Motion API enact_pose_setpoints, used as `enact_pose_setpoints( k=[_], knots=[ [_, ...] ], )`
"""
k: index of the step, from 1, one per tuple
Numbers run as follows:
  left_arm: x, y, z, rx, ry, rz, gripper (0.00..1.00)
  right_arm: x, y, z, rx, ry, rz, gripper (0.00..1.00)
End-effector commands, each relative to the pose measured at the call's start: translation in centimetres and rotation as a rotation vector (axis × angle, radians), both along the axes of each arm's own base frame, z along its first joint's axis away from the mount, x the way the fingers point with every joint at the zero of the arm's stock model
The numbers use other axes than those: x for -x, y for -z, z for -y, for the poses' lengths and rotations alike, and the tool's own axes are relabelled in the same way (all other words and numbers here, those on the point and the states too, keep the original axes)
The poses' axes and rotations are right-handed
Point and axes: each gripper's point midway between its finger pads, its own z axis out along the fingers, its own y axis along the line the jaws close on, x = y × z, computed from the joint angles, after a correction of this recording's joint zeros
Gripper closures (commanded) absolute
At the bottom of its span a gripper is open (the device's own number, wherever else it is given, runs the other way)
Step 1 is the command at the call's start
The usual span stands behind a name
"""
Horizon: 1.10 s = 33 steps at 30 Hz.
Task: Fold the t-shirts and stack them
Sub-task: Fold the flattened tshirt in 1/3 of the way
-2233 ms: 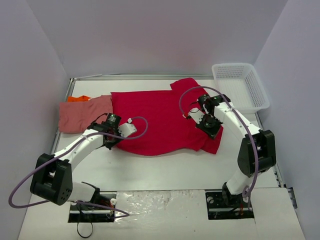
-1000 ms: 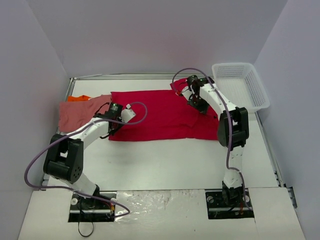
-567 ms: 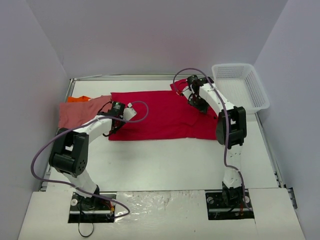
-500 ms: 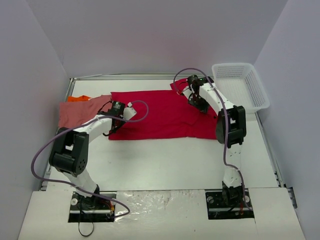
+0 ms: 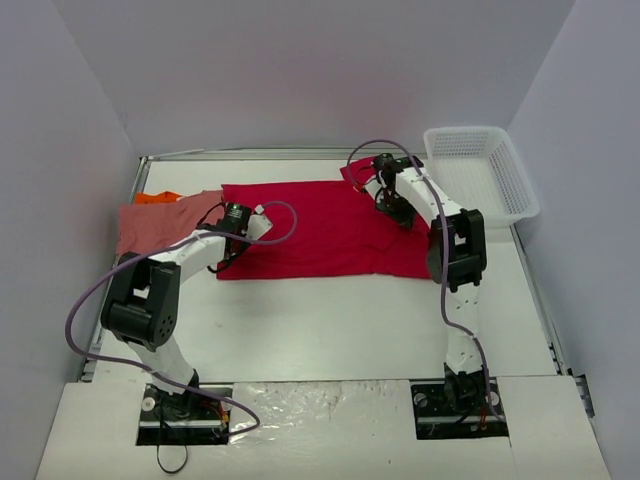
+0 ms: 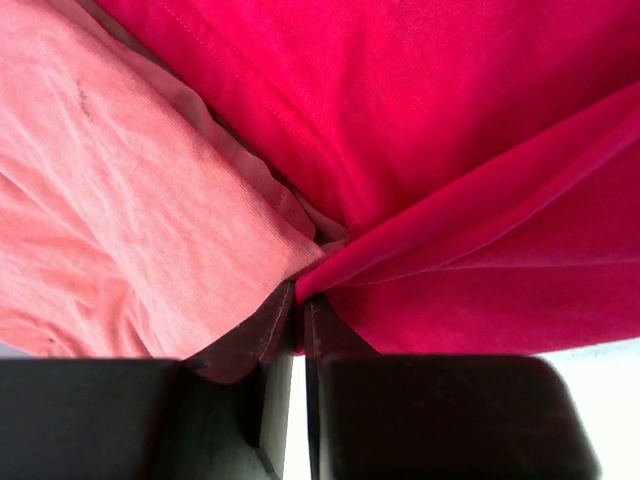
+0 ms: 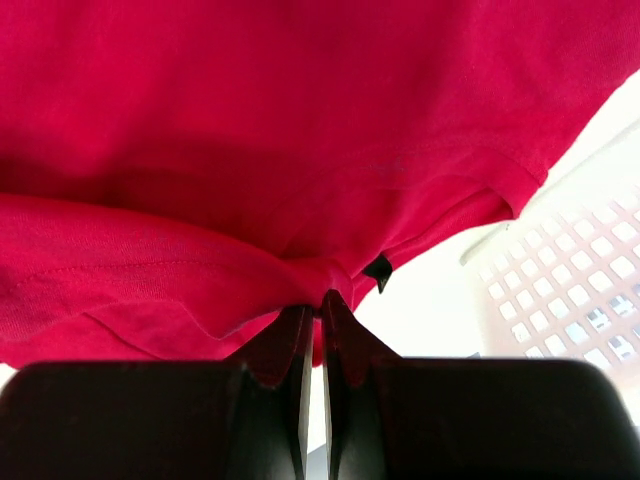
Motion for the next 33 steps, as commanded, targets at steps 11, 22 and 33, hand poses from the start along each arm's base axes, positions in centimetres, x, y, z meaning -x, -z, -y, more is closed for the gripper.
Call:
enact_pose_setpoints(
  k=[11,22,33],
  knots=[
    [-1.8,-2.2,-0.6,-0.01,-0.042,0.086,0.53,-1.1,-0.9,0.4,0.019,0.046,0.036,0.75],
    [-2.4,-6.4,-1.8,-0.027,-0.109,0.242,0.5,-3.5,-3.0,0.4,0.018,0.106,0.162,0.72],
    [1.1,-7.0,-0.6,0.139,-0.048,0.11,0.56,-1.0,-7.5,0.7,-0.052,0.147,0.25,0.74]
  ],
)
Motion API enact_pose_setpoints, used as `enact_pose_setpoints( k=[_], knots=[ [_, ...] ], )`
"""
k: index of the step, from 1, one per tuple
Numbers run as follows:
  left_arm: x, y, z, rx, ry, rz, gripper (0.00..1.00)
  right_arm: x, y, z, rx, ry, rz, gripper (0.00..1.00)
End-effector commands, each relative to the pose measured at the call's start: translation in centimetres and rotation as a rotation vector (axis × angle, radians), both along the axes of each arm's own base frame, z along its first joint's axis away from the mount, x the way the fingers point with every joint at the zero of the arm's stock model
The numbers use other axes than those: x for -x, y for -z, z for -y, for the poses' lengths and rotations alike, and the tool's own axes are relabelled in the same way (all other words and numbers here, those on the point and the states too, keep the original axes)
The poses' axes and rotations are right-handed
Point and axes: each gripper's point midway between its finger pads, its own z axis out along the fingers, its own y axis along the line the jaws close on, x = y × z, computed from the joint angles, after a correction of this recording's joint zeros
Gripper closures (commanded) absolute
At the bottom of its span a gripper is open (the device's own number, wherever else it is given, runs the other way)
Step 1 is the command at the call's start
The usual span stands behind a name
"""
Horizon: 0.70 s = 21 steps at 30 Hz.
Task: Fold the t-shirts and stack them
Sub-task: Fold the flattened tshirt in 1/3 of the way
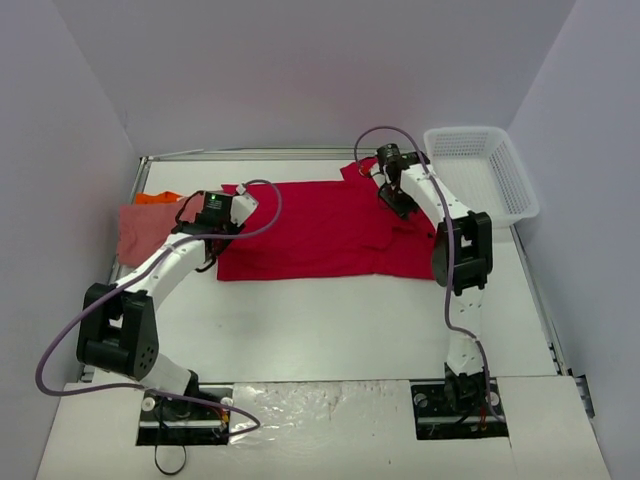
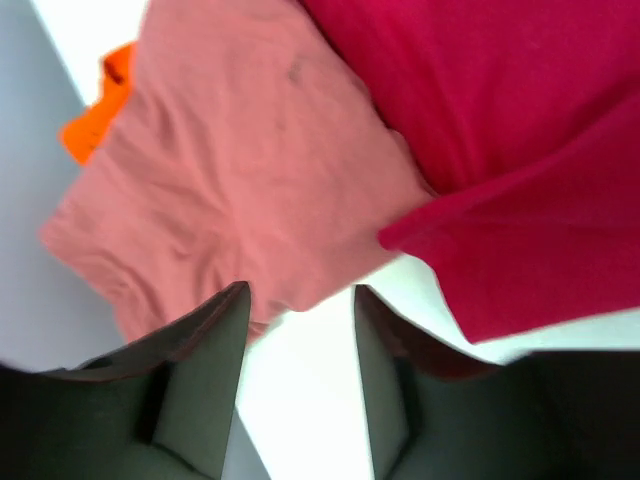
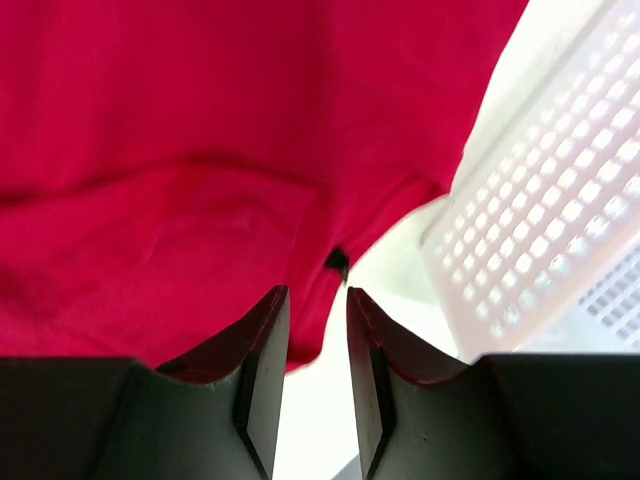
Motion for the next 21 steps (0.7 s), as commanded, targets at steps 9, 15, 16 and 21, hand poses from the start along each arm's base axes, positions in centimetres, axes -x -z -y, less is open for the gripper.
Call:
enact_pose_setpoints(
  k=[9,15,16,21],
  knots=[
    [7.0,4.8,6.2,0.323,0.264,-0.353,0.97,5.0,-3.9,1.6,-0.064,0.069,0.058,0.93],
    [7.6,6.1,7.9,0.401,0.306,-0.419,0.98,5.6,-3.0,1.7,-0.07,0.089,0.046,1.0],
    [7.4,6.4,7.9,0.396,0.304,-0.421,0.98,5.7,-2.8,1.7,-0.069,0.091,0.043,1.0],
    [7.0,8.6,7.0,0.345,0.28,-0.436,0.98,5.8,-1.9,2.0,-0.061,0.097,0.028,1.0]
  ],
)
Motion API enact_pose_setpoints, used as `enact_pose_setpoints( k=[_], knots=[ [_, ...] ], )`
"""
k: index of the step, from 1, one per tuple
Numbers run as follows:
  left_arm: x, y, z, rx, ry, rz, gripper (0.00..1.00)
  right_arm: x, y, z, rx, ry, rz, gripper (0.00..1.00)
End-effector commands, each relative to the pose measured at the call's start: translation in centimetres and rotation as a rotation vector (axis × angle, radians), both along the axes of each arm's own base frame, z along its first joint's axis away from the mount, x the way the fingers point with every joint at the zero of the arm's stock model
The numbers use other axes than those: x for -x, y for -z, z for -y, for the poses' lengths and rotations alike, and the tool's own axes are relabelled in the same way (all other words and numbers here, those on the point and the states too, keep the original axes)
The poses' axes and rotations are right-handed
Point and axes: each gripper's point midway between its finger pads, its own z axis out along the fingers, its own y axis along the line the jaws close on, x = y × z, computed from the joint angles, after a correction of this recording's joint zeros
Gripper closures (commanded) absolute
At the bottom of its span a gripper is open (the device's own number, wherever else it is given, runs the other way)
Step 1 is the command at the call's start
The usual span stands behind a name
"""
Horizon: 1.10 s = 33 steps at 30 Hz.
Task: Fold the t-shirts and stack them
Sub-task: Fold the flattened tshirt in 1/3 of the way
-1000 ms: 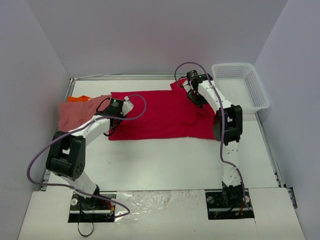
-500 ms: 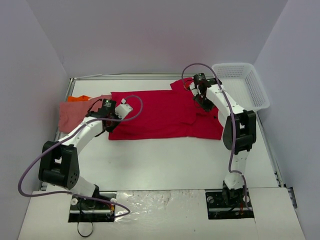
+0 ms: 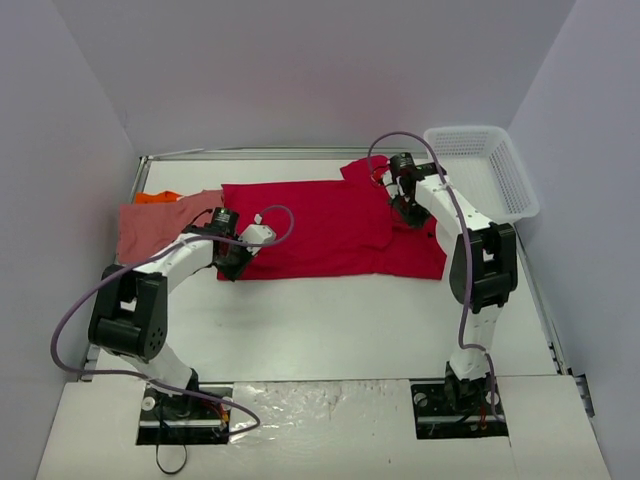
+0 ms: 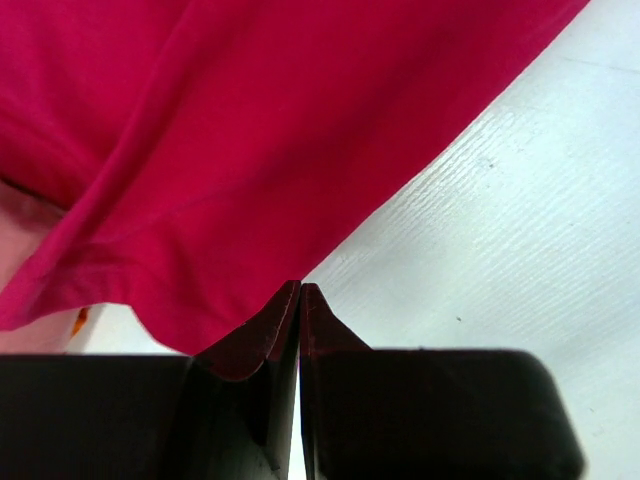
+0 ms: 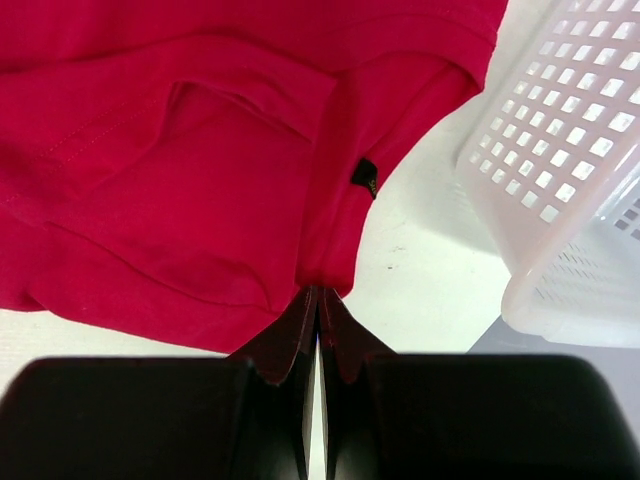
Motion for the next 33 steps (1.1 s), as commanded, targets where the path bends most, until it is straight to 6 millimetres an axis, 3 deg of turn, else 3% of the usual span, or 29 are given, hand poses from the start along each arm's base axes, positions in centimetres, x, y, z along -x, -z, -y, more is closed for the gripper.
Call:
enact_pose_setpoints(
  k=[1,6,11,16,19,23,33],
  knots=[
    [-0.3,1.1,-0.2,-0.014,0.007,-0.007,0.98,0.2,-0.5,0.7,-0.003,0.033,0.012,1.0],
    [-0.9,2.3,-1.2,-0.072,-0.02,0.008,0.98,0.1,0.2,1.2,-0.004,0.042,-0.004,1.0],
    [-1.3,1.7,-1.6,-0.088,-0.024,0.036,0.98,0.3,1.1,1.3,-0.005,0.04,-0.03,1.0],
    [-0.4,0.0,-1.0,-0.054,-0.012,0.023,0.98,0.1,1.7,1.6,0.007,0.044,-0.041,1.0],
    [0.3,-2.3,-0.3,-0.007,-0.001,0.02,0.98,-0.1,1.9,1.7,0.014,0.046,-0.043,1.0],
    [0.5,-3.6,-0.6,-0.014,0.008,0.058,0.98,-0.5,2.1,1.9,0.015,0.051,-0.043,1.0],
    [-1.3,-0.7,-1.5,-0.072,-0.018,0.059,0.98,-0.4,2.6,1.5,-0.004,0.041,-0.059,1.0]
  ],
)
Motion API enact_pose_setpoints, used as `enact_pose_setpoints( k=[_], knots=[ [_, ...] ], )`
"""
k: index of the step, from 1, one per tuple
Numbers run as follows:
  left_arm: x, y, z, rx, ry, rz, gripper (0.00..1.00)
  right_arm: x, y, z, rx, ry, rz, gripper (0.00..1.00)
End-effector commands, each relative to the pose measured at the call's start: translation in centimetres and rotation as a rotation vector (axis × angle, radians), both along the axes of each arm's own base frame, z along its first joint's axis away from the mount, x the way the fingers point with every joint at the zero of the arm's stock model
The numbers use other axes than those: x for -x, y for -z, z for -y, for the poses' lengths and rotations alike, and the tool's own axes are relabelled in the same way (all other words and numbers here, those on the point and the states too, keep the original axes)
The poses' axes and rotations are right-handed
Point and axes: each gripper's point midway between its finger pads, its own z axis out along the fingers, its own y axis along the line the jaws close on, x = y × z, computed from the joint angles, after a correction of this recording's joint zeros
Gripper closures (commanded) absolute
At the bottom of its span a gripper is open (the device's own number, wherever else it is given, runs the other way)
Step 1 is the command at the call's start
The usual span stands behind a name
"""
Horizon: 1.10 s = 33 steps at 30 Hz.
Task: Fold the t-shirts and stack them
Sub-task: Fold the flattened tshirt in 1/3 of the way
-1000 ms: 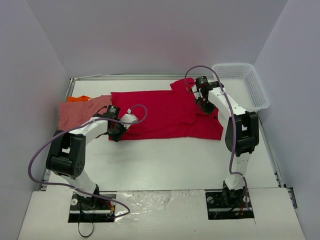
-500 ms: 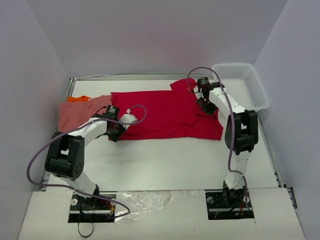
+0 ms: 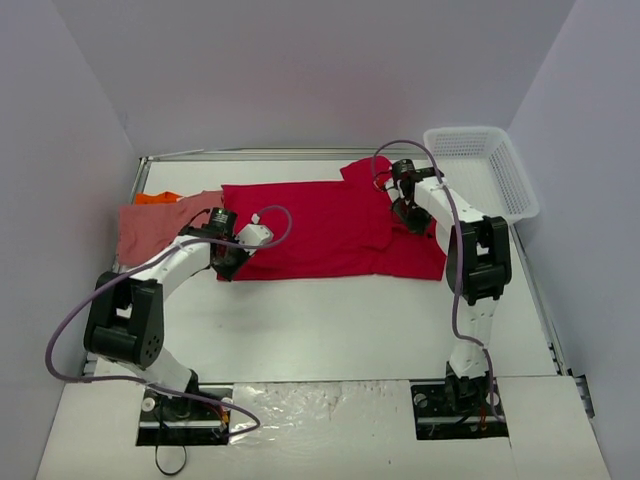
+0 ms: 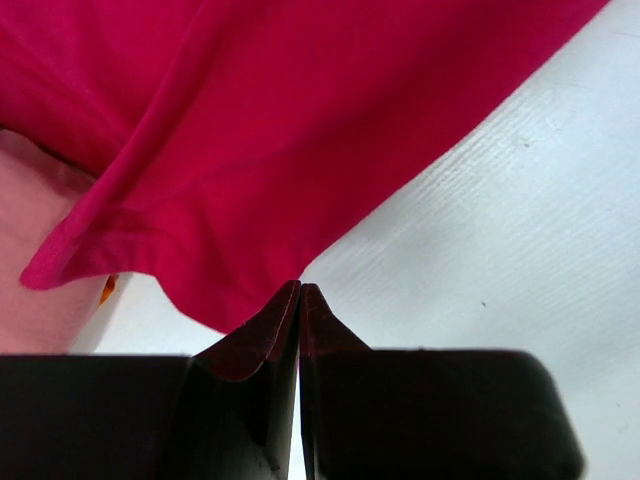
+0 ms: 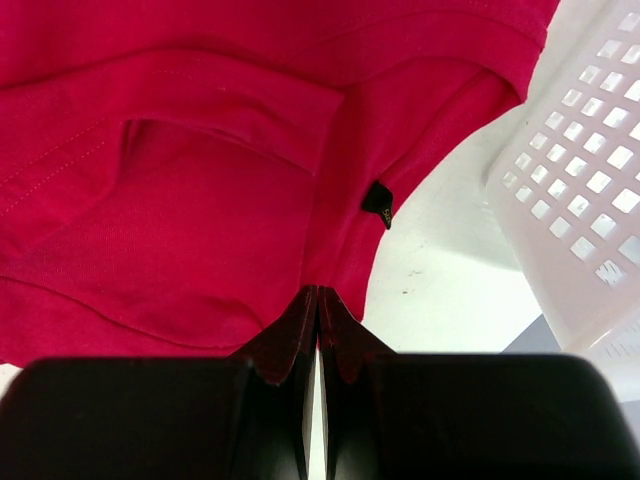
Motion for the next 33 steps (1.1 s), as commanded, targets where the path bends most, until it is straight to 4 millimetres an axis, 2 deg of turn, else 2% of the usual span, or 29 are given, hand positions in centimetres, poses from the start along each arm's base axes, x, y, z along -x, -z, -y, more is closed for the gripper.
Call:
enact_pose_setpoints(
  k=[1,5,10,16,21,27,33],
  knots=[
    [-1.7,0.0,-0.2,-0.017,0.0,0.032,0.98,0.1,-0.8,0.3,-0.004,0.001,-0.002,1.0],
    [-2.8,1.2,-0.5,-0.044,-0.014,0.05,0.98,0.5,-0.9,0.0,-0.022,-0.007,-0.008,1.0],
    [-2.9,2.4,-0.9,-0.067,-0.022,0.042,0.98,1.0,-1.1,0.2,-0.023,-0.015,-0.008,1.0],
    [-1.7,3.5,-1.6,-0.099,-0.017,0.0,0.98,1.6,-2.0,0.5,-0.022,-0.013,0.005,1.0],
    [-0.2,3.9,-2.5,-0.134,-0.019,-0.03,0.98,2.2,-2.8,1.6,-0.036,0.024,0.019,1.0],
    [1.5,3.6,-3.6,-0.168,-0.022,-0.038,0.98,4.1,-1.4,2.1,-0.042,0.027,-0.033,1.0],
    [2.3,3.1,-4.5,-0.194,-0.031,-0.031,0.98,4.9,-0.4,2.1,-0.048,0.015,-0.068,1.0]
  ],
)
